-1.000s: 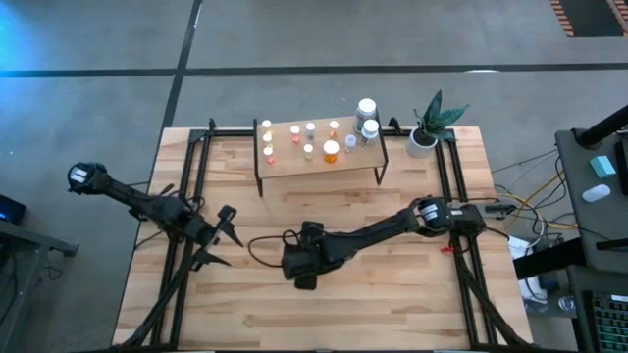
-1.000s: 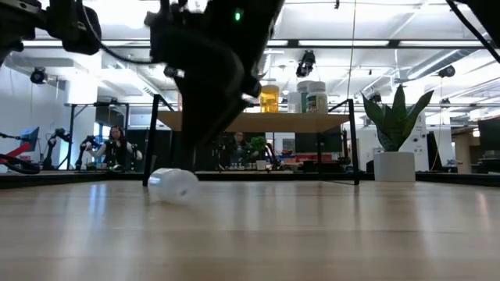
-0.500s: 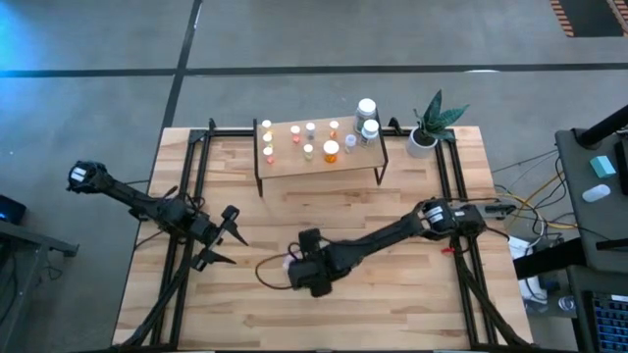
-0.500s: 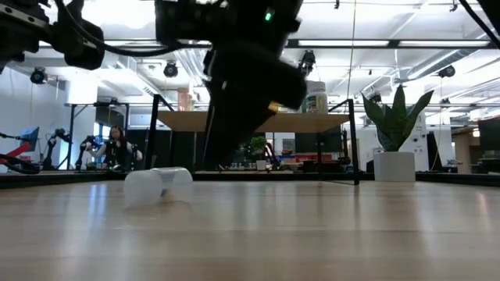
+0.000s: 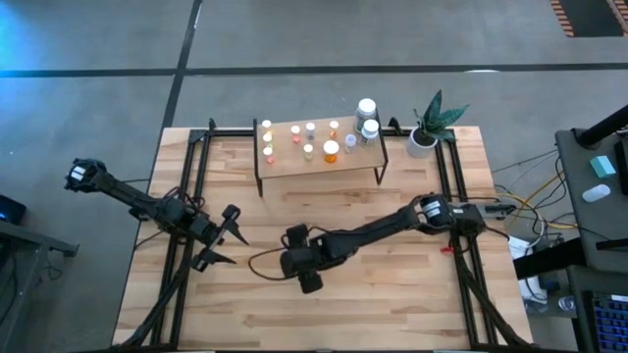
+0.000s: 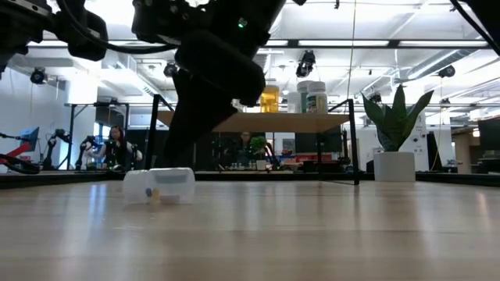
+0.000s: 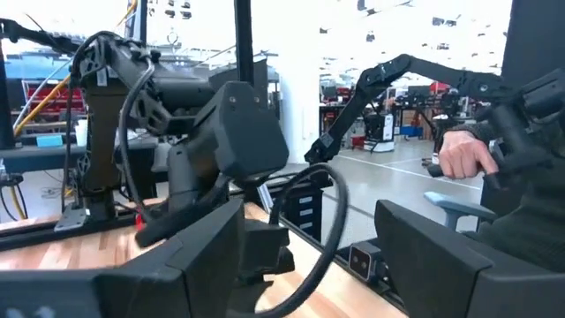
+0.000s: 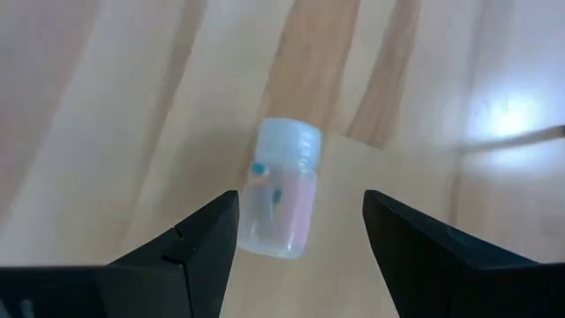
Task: Pick and place medicine bottles onto shelf by color
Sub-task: Put the transparent pill bottle on the shelf
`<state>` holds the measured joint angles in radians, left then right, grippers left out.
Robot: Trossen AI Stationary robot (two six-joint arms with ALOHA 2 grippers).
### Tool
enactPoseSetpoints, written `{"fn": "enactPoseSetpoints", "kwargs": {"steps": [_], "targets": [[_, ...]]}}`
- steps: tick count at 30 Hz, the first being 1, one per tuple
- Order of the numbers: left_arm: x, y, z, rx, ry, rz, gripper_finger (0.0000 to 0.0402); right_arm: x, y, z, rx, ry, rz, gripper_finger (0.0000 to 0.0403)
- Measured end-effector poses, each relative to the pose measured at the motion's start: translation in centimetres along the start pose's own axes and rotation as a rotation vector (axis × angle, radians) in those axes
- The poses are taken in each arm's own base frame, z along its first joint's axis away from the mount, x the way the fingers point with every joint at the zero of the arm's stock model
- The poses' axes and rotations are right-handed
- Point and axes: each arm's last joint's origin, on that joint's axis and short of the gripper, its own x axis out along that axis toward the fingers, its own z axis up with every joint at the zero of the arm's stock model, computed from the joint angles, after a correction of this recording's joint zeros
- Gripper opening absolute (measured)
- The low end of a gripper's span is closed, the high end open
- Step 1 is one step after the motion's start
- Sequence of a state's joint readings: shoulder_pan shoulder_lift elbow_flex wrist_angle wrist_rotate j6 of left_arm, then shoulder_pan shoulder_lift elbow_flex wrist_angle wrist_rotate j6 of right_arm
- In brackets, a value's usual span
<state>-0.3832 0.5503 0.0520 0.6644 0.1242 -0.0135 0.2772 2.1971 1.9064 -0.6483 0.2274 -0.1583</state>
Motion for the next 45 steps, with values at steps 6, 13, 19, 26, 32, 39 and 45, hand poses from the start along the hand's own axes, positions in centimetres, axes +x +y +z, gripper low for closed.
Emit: {"fn": "enactPoseSetpoints", "kwargs": {"steps": [6, 13, 19, 26, 32, 39, 45], "targets": [[0.1, 0.0, 0.0, -0.004, -0.011, 0.000, 0.0239, 1.3, -1.3, -0.1, 0.097, -0.035, 0.077, 0.0233], [0.3, 0.1, -0.4, -0.009, 0.019, 0.000, 0.0239, 3.1, -1.1, -0.5, 0.222, -0.034, 0.129, 0.0233], [0.5, 0.1, -0.8, -0.012, 0.049, 0.005, 0.0239, 3.2, -1.5, -0.7, 0.344, -0.013, 0.101, 0.0233], [0.8, 0.1, -0.4, -0.011, 0.040, 0.012, 0.0239, 3.9, -1.2, -0.9, 0.316, -0.004, 0.106, 0.0233], [0.8, 0.1, -0.2, -0.008, 0.014, 0.012, 0.0239, 5.9, -0.7, -1.6, 0.333, 0.024, 0.099, 0.0233], [0.8, 0.1, -0.5, -0.010, 0.028, 0.013, 0.0239, 5.7, -0.6, -1.5, 0.328, 0.019, 0.078, 0.0211], [0.8, 0.2, -0.5, -0.010, 0.030, 0.013, 0.0239, 5.0, -0.8, -1.0, 0.328, 0.007, 0.085, 0.0155]]}}
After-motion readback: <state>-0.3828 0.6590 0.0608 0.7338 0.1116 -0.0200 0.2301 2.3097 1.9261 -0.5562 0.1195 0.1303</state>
